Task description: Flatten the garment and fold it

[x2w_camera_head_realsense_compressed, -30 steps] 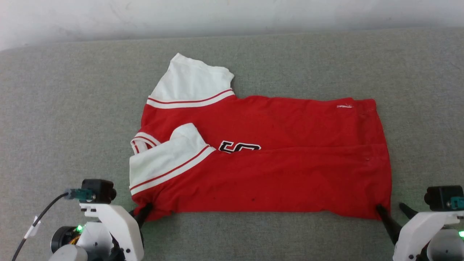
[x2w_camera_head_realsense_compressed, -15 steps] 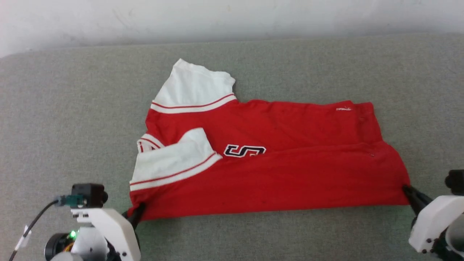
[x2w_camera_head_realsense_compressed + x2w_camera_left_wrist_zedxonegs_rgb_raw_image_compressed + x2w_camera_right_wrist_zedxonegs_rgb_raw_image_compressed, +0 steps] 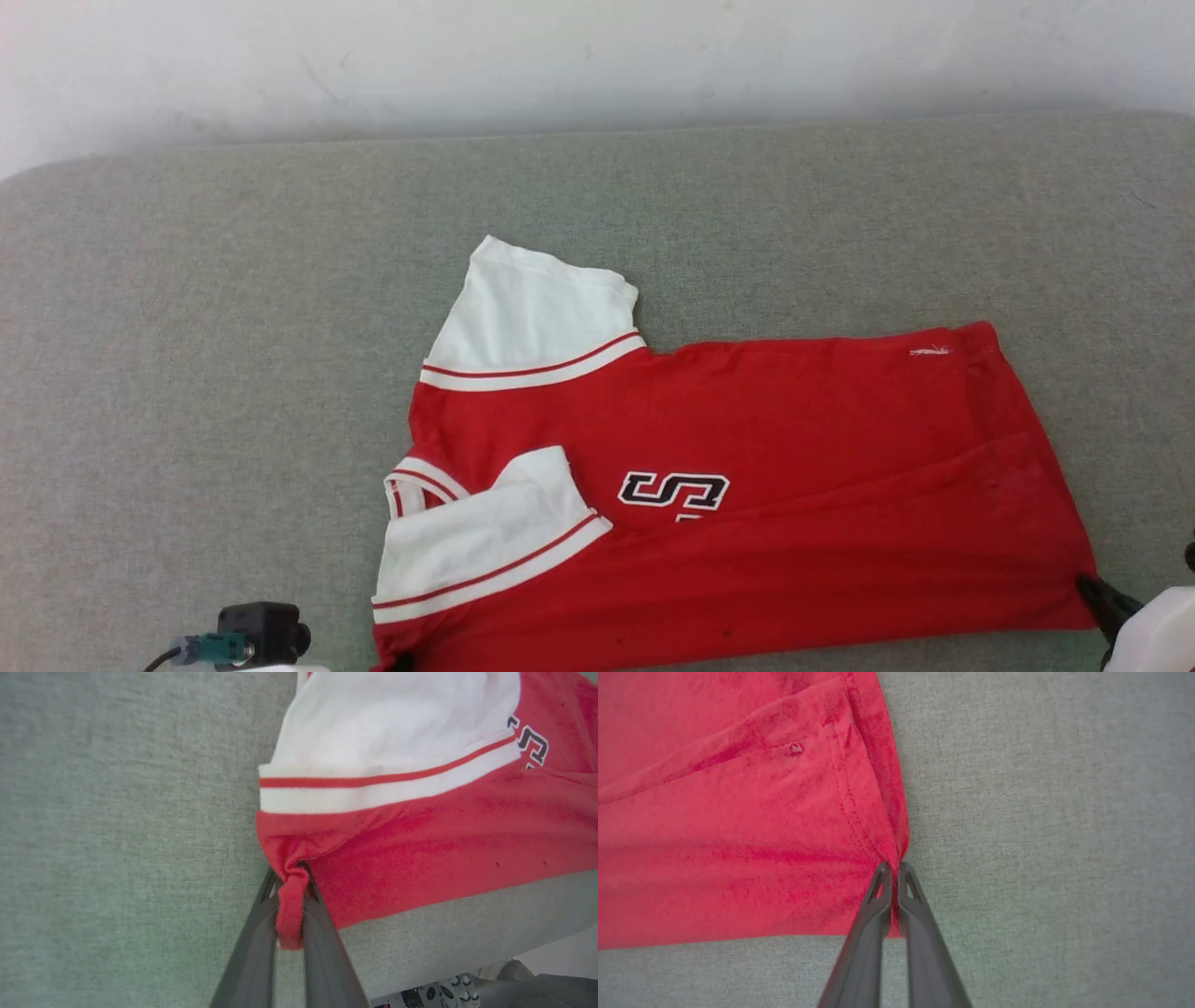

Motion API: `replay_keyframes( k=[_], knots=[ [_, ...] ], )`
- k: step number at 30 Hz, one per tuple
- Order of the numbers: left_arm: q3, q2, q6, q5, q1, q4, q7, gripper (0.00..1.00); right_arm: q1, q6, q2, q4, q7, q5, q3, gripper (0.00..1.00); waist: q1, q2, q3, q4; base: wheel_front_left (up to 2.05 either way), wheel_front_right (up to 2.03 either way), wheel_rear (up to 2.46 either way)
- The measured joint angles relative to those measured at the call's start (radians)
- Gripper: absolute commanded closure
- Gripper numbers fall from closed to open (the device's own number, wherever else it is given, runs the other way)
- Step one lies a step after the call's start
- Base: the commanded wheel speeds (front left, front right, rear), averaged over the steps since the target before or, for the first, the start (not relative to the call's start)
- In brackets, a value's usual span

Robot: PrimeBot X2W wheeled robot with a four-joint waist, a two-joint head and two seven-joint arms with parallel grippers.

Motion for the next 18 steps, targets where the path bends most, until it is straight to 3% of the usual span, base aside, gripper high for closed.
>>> replay_keyframes(
  k=[2,3,5,6,7,13,18],
  knots=[
    [-0.002,-0.011,0.001,0.0,-0.001,0.013,-0.014,1.0,0.002,0.0,0.007,0.011,-0.004,0.0,0.002,1.0,0.0,0.0,0.001,0.003,0.0,0.0,0.0],
    [-0.002,-0.019,0.001,0.0,-0.003,0.023,-0.025,0.71,0.002,0.0,0.011,0.016,-0.012,0.0,0.003,1.0,0.0,0.0,0.002,0.005,0.0,0.0,0.0],
    [-0.005,-0.032,-0.008,0.0,-0.009,0.045,-0.044,0.34,0.001,0.0,0.018,0.027,-0.024,0.0,0.008,1.0,0.0,0.0,0.002,0.008,0.0,0.0,0.0],
    [-0.005,-0.04,-0.013,0.0,-0.014,0.055,-0.053,0.0,0.001,0.0,0.021,0.031,-0.033,0.0,0.012,0.66,0.0,0.0,0.002,0.009,0.0,0.0,0.0],
    [-0.005,-0.048,-0.018,0.0,-0.018,0.063,-0.063,0.0,-0.001,0.0,0.026,0.033,-0.046,0.0,0.014,0.0,-0.0001,0.0,0.001,0.01,0.0,0.0,0.0],
    [0.018,-0.07,-0.045,-0.036,-0.042,0.063,-0.095,0.0,-0.014,-0.001,0.017,-0.01,-0.073,0.036,0.052,0.0,0.0,0.0,-0.002,0.012,0.0,0.0,0.0],
    [0.109,-0.057,-0.053,-0.076,-0.042,-0.023,-0.151,0.0,-0.049,-0.001,-0.006,-0.106,-0.137,0.05,0.059,0.0,0.0001,0.0,0.001,0.003,0.0,0.0,0.0]
  ],
)
